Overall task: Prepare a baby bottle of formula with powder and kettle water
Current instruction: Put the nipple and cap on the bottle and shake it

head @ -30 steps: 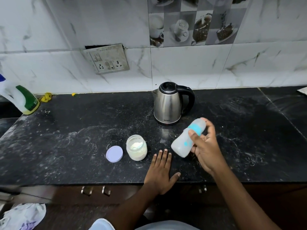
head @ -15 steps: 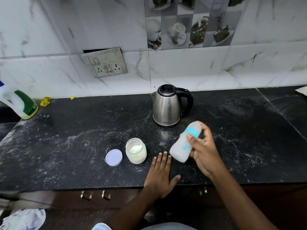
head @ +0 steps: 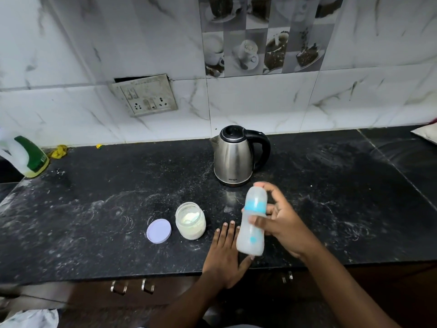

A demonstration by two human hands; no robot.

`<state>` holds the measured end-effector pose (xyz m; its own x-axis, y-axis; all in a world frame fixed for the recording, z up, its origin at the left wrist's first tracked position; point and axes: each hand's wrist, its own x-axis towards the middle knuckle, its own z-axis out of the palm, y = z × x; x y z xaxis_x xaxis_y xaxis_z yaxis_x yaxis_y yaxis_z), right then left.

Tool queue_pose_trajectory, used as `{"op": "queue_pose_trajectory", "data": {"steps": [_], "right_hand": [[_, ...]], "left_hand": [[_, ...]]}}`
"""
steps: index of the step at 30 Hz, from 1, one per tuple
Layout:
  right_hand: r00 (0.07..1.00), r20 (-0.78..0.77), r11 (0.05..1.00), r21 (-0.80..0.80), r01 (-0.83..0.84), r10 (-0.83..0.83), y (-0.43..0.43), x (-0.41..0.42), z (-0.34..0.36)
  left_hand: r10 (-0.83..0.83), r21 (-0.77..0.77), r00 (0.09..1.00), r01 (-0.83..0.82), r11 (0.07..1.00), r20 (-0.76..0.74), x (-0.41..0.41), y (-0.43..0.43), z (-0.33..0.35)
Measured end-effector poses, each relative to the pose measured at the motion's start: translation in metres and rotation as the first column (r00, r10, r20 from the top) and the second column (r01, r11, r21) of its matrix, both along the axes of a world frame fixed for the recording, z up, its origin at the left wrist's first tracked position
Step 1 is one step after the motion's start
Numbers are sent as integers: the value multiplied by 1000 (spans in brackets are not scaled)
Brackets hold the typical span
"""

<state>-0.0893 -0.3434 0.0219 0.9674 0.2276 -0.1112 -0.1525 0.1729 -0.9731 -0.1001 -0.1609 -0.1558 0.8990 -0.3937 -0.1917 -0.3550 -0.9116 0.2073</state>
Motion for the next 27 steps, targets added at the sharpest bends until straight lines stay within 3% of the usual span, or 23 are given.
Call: {"op": "queue_pose_trajectory", "data": {"steps": [3,4,7,8,12,16,19,20,23,24,27], "right_hand": [[957,-65,945,157,288,-281,2,6,2],[961,-60,951,137,276,-270,2,6,3],[1000,-23,999,-32,-5,4,-1,1,1],[1000,1,999,-37,-3,3,-1,0,2],[962,-51,945,177,273,-269,1,4,9],[998,-25,998,43,50,-49,-3,0,5],[966,-73,944,203,259,-249,-6,2,10],[967,-62,949,190,253,-245,-6,2,10],[1000,-13,1000,-7,-22,22,-5,-3,5],[1000,-4,1000,-7,-24,24,-5,-3,3],[973,-38,964,132,231,-228,-3,1,11]], "left_hand": [[19,-1,1000,-19,1000,-6,-1,-2,4],[17,-2,1000,-17,1000,-2,-1,-2,4],[4,-10,1000,-4,1000,7,-1,0,1],[4,-7,1000,-4,1000,8,-1,0,1],[10,12,1000,-10,1000,3,-1,-2,5],[2,-30,1000,-1,1000,22,-2,0,0],[20,-9,999,-20,1000,37,-2,-1,-3],[16,-30,999,-15,999,43,-1,-1,-3],[-5,-54,999,8,999,38,-2,0,0],[-6,-50,999,8,999,45,-2,0,1],[21,-40,999,-20,999,31,-2,-2,3]]}}
